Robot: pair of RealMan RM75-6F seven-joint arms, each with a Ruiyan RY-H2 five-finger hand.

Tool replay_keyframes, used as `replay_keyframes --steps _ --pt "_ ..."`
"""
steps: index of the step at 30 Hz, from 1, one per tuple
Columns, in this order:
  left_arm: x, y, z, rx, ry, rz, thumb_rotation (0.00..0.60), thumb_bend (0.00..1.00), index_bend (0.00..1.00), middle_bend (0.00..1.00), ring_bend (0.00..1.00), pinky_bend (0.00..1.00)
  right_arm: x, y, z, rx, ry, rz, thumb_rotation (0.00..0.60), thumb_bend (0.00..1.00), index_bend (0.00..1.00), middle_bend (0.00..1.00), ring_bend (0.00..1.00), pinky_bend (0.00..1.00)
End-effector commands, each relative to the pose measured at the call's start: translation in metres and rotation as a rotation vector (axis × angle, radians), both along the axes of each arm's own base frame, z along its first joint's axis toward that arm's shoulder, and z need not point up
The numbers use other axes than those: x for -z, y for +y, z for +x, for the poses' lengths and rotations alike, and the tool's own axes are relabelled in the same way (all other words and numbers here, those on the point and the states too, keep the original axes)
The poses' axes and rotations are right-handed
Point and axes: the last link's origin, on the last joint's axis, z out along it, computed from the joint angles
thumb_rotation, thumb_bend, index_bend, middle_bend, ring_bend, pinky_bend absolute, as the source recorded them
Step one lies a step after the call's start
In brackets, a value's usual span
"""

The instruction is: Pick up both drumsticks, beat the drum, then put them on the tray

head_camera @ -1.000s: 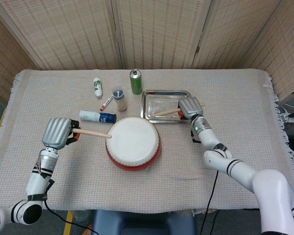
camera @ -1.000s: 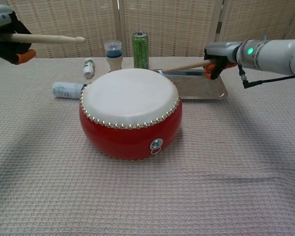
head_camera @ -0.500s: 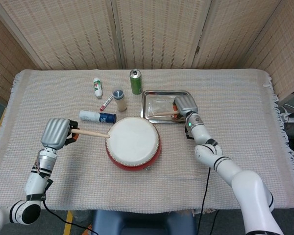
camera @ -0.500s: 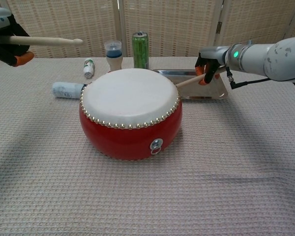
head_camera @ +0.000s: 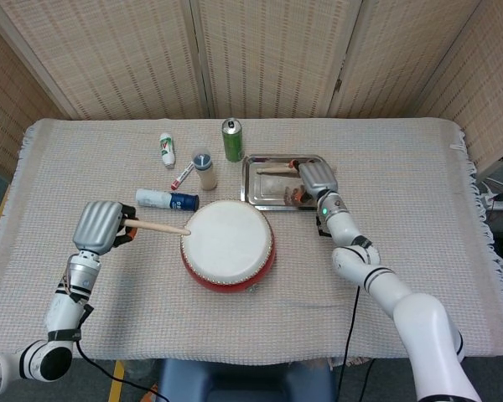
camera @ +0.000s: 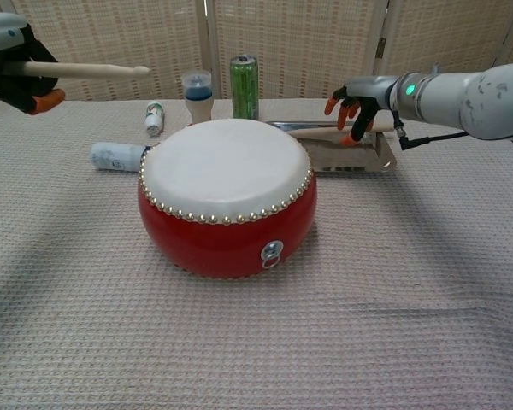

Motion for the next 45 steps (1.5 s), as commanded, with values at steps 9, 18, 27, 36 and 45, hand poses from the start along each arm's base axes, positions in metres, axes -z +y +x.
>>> replay_keyframes --steps 9,18,27,36,45 --pt "0.011 -0.002 0.013 0.06 0.027 -0.014 0.6 0.65 0.97 1.0 1.0 1.0 -0.081 0.043 0.029 -0.129 -0.206 0.005 0.6 0.24 0.24 0.3 0.26 0.46" --pt "0.03 0.002 0.037 0.118 0.107 -0.02 0.6 0.65 0.95 1.0 1.0 1.0 -0.119 0.09 0.065 -0.12 -0.269 0.071 0.6 0.21 0.29 0.3 0.34 0.59" --pt "0.048 0.008 0.058 0.103 0.161 -0.01 0.6 0.63 0.94 1.0 0.99 1.0 -0.114 0.119 0.088 -0.067 -0.276 0.181 0.6 0.12 0.29 0.32 0.39 0.69" --pt "0.06 0.012 0.079 0.093 0.236 0.004 0.6 0.62 0.93 1.0 0.98 1.0 -0.073 0.13 0.108 -0.054 -0.259 0.285 0.549 0.11 0.28 0.33 0.64 0.91" --pt "0.07 0.01 0.095 0.084 0.262 0.005 0.6 0.62 0.93 1.0 0.98 1.0 -0.044 0.131 0.126 -0.06 -0.24 0.297 0.539 0.11 0.29 0.33 0.77 0.98"
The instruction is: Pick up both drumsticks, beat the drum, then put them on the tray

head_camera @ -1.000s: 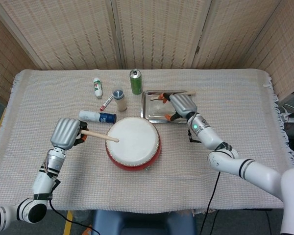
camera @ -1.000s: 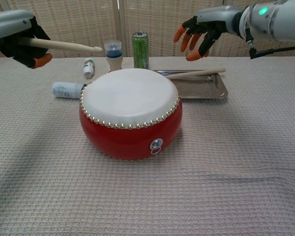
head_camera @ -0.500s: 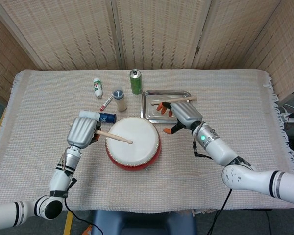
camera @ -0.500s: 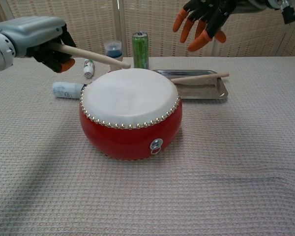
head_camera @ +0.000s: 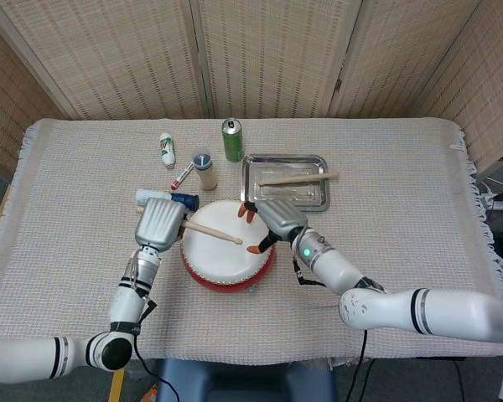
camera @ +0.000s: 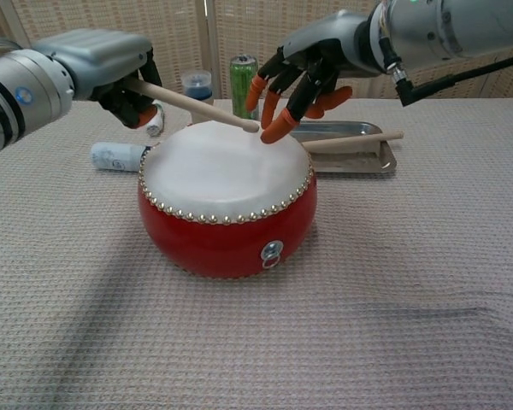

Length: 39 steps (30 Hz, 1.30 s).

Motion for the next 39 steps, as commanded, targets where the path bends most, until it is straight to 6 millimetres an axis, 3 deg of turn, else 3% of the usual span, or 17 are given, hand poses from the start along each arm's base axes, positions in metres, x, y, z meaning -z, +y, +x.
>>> replay_keyframes --steps 1,11,17,30,39 --pt "0.003 0.0 0.006 -0.002 0.0 0.0 0.6 0.62 0.93 1.0 0.98 1.0 0.007 0.0 0.004 0.001 -0.001 -0.001 0.539 0.11 0.28 0.33 0.77 0.98" --pt "0.009 0.001 0.013 -0.023 -0.009 -0.013 0.6 0.62 0.93 1.0 0.98 1.0 0.025 -0.002 0.024 0.007 -0.091 -0.006 0.54 0.11 0.31 0.35 0.79 0.98" --pt "0.011 0.0 0.015 -0.024 -0.009 -0.013 0.6 0.62 0.93 1.0 0.98 1.0 0.037 -0.002 0.033 0.009 -0.147 -0.021 0.539 0.12 0.42 0.44 0.83 1.0" --pt "0.016 -0.002 0.018 -0.025 0.012 -0.023 0.6 0.62 0.93 1.0 0.98 1.0 0.052 0.002 0.038 0.007 -0.162 -0.014 0.54 0.38 0.62 0.59 0.89 1.0" --pt "0.017 -0.003 0.018 -0.018 0.028 -0.023 0.6 0.59 0.91 1.0 0.98 1.0 0.053 0.004 0.04 0.01 -0.203 -0.028 0.54 0.43 0.81 0.71 0.96 1.0"
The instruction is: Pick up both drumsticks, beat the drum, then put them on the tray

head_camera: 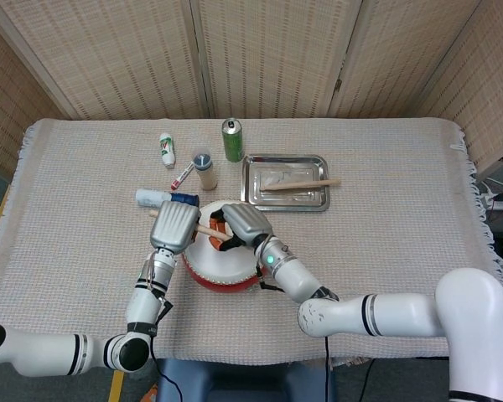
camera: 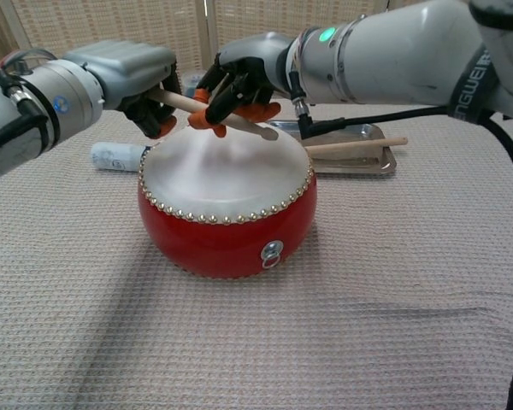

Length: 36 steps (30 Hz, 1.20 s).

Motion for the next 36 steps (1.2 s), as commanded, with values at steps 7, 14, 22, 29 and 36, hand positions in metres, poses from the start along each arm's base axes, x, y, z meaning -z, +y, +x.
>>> replay_keyframes --steps 7,14,22,29,36 --pt "-0.001 -0.001 0.0 0.019 0.01 0.012 0.6 0.48 0.82 0.99 0.96 1.0 0.001 -0.002 -0.001 0.011 -0.024 -0.01 0.537 0.45 0.9 0.78 0.99 1.0" --pt "-0.001 -0.002 0.001 0.028 0.006 0.01 0.6 0.42 0.69 0.89 0.9 1.0 0.003 -0.001 -0.001 0.013 -0.063 -0.01 0.6 0.46 1.0 0.87 1.0 1.0" --pt "-0.003 -0.004 0.002 0.047 -0.006 0.017 0.6 0.38 0.52 0.74 0.79 1.0 0.002 -0.004 -0.006 0.008 -0.112 -0.02 0.6 0.46 1.0 0.91 1.0 1.0" --pt "-0.003 -0.005 0.005 0.058 -0.015 0.01 0.6 0.35 0.3 0.52 0.56 0.82 0.0 -0.005 -0.009 -0.001 -0.128 -0.026 0.6 0.46 1.0 0.92 1.0 1.0" --pt "-0.004 -0.005 0.006 0.049 -0.029 -0.015 0.6 0.3 0.06 0.17 0.18 0.4 -0.003 -0.004 -0.013 -0.01 -0.129 -0.031 0.6 0.46 1.0 0.92 1.0 1.0"
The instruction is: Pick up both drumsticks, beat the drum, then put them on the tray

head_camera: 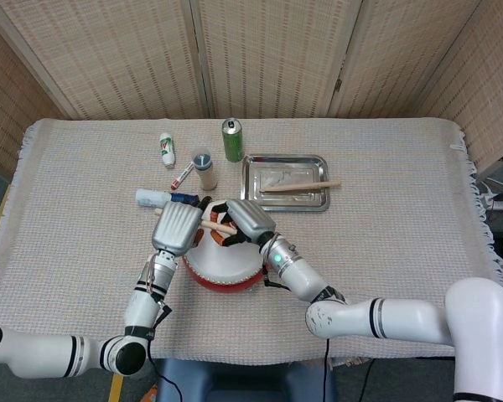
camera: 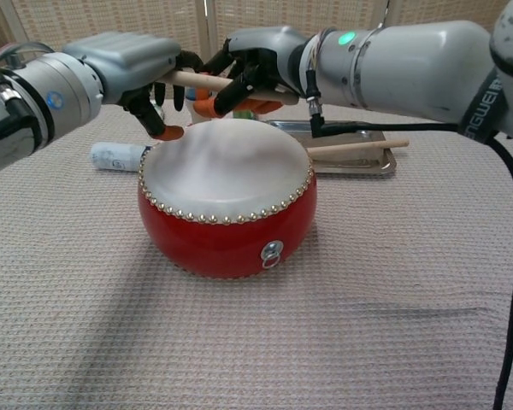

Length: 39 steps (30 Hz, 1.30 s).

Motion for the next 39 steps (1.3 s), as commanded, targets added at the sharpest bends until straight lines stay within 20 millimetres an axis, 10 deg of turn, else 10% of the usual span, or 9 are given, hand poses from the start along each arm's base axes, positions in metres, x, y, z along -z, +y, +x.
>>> replay_keyframes --steps 1,20,39 --pt "-0.001 0.0 0.001 -0.002 -0.005 -0.008 0.6 0.28 0.03 0.13 0.13 0.35 -0.001 0.0 -0.001 -0.001 -0.001 -0.002 0.6 0.46 1.0 0.92 1.0 1.0" --pt "-0.021 0.008 -0.009 -0.059 -0.092 -0.028 0.6 0.25 0.0 0.0 0.0 0.19 -0.016 -0.001 -0.026 0.0 0.027 -0.022 0.6 0.46 1.0 0.93 1.0 1.0" --pt "-0.061 0.009 -0.058 -0.126 -0.133 0.036 0.6 0.25 0.0 0.0 0.0 0.18 -0.099 -0.023 -0.115 0.033 0.289 -0.082 0.6 0.47 1.0 0.93 1.0 1.0"
